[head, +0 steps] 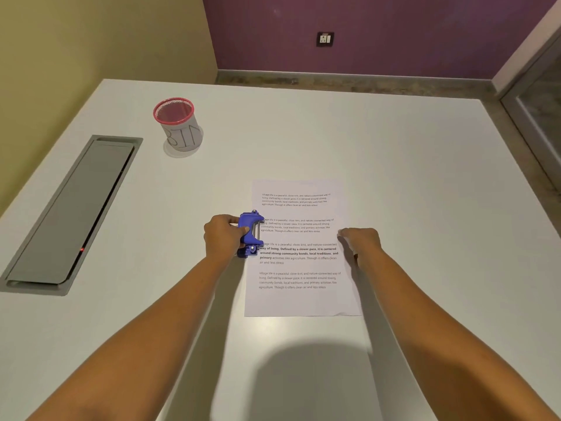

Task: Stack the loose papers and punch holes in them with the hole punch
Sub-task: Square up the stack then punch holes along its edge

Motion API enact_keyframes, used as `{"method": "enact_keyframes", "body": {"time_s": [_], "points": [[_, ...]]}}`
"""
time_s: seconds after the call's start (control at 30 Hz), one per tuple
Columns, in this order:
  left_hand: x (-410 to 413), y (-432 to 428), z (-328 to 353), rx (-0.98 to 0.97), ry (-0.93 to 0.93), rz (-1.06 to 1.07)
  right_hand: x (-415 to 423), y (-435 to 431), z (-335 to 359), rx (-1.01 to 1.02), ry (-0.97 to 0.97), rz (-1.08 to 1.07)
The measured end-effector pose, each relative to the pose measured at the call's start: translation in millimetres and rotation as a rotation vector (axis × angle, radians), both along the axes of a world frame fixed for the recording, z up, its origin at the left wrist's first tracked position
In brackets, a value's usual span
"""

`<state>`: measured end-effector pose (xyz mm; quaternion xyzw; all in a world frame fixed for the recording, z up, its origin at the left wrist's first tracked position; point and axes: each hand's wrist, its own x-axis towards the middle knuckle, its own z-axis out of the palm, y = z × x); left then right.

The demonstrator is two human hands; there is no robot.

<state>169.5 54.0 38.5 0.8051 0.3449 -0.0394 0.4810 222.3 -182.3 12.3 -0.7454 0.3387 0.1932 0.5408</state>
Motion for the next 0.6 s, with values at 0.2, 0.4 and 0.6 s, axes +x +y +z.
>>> {"method": "enact_keyframes", "body": {"time_s": [0.2,0.4,0.6], "points": [[1,2,-3,-0.001,-0.005,0.008,2,3,1,-0.115,0.011,0.118],[2,3,-7,-0.006,-0.008,0.019,-9,8,-3,-0.191,-0.130,0.190],[3,6,-10,-0.056,-0.020,0.037,-14,4,-6,-0.185,-0.162,0.196]]}}
